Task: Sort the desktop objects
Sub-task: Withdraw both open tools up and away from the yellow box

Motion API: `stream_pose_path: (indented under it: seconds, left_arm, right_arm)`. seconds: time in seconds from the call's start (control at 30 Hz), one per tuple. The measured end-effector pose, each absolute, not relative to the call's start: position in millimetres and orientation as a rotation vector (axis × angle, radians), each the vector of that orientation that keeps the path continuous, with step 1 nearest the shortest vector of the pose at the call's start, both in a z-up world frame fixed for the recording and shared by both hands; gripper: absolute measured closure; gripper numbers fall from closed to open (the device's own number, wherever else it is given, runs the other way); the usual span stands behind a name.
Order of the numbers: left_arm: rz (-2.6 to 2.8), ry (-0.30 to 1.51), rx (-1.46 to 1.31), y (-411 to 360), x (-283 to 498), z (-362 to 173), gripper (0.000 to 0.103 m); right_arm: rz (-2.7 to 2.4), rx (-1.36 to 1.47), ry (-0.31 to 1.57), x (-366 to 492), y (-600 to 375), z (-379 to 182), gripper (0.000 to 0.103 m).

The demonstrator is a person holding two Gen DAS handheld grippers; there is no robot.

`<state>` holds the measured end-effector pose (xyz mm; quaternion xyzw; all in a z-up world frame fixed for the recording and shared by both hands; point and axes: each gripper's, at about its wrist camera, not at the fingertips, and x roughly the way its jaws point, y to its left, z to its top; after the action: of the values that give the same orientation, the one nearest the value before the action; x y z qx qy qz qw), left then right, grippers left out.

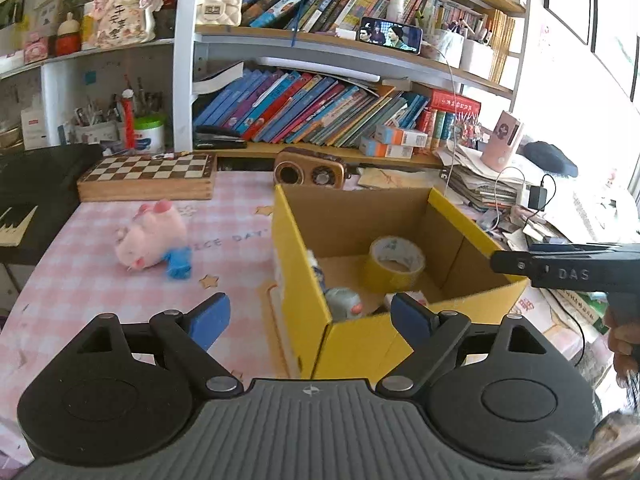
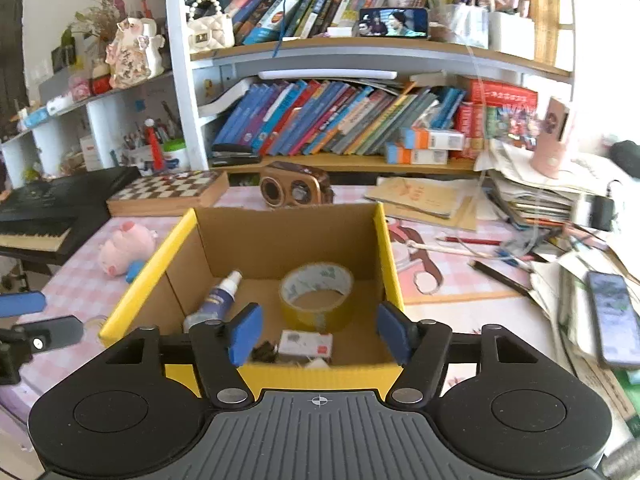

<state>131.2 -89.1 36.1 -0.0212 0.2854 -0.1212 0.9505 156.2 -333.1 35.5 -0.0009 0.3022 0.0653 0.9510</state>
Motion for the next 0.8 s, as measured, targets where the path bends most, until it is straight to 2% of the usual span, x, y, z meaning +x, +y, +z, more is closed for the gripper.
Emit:
stream_pose_path:
  seconds: [0.13, 0.37, 0.8]
  left_arm:
    - [-0.255, 0.594, -0.036, -77, 117, 32, 0.014]
    - [-0.256, 0.611, -0.012, -54, 91, 22, 0.003]
    - [-0.245, 0.671, 0.007, -9, 58, -1, 0.002]
  right_arm:
    - [0.101, -0.002, 0.635, 136, -324, 28, 0.031]
    - [0.041, -0.015, 0.651, 100, -296, 16, 0.019]
    - [-0.007, -0.031, 0.705, 52, -247, -5, 0.007]
